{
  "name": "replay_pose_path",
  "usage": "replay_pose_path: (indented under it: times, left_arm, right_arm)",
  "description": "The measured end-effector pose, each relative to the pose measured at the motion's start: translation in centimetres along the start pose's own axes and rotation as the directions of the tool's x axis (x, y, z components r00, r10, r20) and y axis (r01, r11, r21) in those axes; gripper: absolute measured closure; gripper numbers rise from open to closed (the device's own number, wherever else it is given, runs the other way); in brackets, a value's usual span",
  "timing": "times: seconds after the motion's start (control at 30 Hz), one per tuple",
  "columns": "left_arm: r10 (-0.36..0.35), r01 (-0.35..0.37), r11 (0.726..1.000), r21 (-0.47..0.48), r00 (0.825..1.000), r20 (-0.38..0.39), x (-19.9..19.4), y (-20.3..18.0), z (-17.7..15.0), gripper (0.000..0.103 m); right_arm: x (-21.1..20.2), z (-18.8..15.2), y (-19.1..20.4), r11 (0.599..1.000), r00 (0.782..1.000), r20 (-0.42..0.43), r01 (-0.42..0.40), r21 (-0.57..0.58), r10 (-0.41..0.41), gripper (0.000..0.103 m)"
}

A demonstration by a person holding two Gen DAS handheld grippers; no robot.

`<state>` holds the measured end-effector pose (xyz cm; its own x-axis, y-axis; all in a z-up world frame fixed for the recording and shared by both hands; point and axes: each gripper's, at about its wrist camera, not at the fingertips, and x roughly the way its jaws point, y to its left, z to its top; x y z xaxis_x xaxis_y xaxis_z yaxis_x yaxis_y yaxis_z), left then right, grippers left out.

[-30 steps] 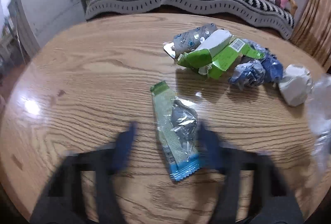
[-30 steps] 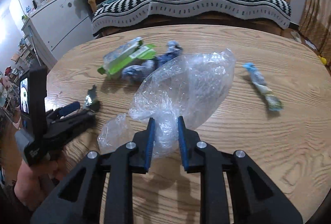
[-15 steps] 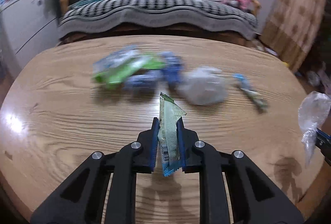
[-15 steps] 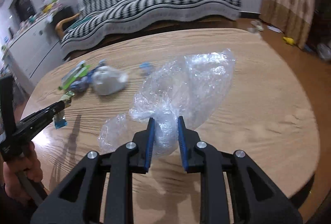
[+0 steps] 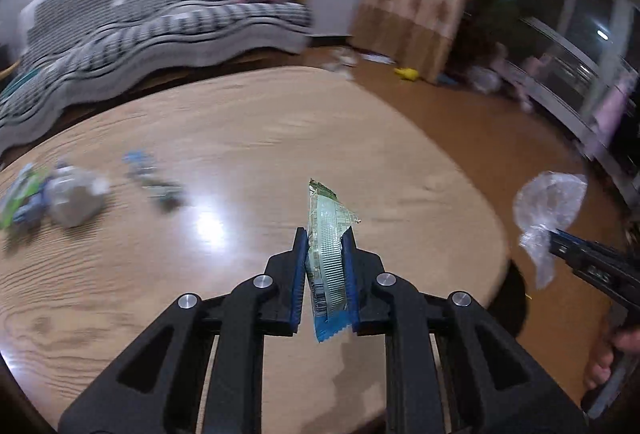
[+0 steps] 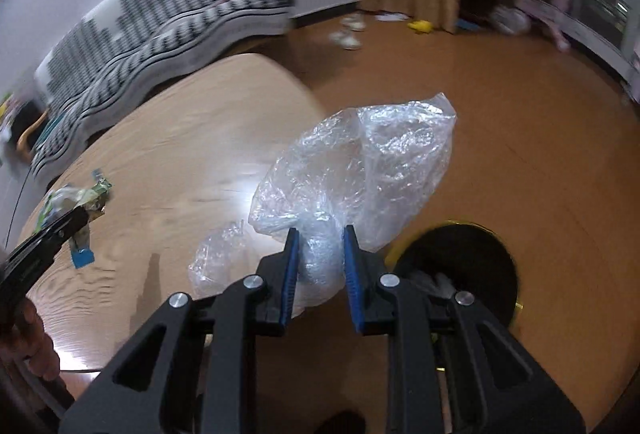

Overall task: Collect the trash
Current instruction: 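Carry wrapper and plastic bag over the bin and open both tools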

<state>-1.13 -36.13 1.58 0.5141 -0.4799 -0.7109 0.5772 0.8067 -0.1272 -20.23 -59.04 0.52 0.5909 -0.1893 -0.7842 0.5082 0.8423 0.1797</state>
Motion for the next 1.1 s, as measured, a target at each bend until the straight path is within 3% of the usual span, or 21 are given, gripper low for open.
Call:
replay_pose_path:
  times: [0.23, 0.43, 0.63, 0.97, 1.0, 1.1]
  left_arm:
    - [-0.17, 0.175, 0.969, 0.172, 0.985, -0.042, 2.4, -12.0, -1.8, 0.087]
    - [-0.252, 0.268, 0.93, 0.253, 0.963, -0.096, 4.7, -17.7, -3.4, 0.087]
    - [-0.273, 0.301, 0.903, 0.305, 0.953, -0.133, 6.7, -20.0, -4.2, 0.087]
    - [-0.282, 0.321, 0.896, 0.308, 0.945, -0.166, 8.5, -21.7, -4.0, 0.087]
    - [-0.283, 0.323, 0.895, 0.308, 0.944, -0.167, 8.6, -21.8, -3.9, 0.087]
    - [-0.284, 0.326, 0.894, 0.307, 0.943, -0.173, 8.9, -22.2, -4.2, 0.087]
  right_arm:
    - [0.8, -2.6, -10.1, 0.989, 0.995, -0.06, 0.087, 0.119, -0.081, 0.081]
    - [3.2, -5.0, -15.3, 0.975, 0.975, -0.187, 0.153, 0.161, -0.122, 0.081]
    - [5.1, -5.8, -17.2, 0.969, 0.963, -0.239, 0.171, 0.176, -0.126, 0.081]
    - [6.0, -5.5, -17.2, 0.963, 0.963, -0.242, 0.171, 0.207, -0.119, 0.08]
    - [6.0, -5.6, -17.5, 0.963, 0.964, -0.239, 0.169, 0.211, -0.116, 0.079]
    - [5.8, -5.5, -18.1, 0.964, 0.968, -0.228, 0.153, 0.217, -0.102, 0.06]
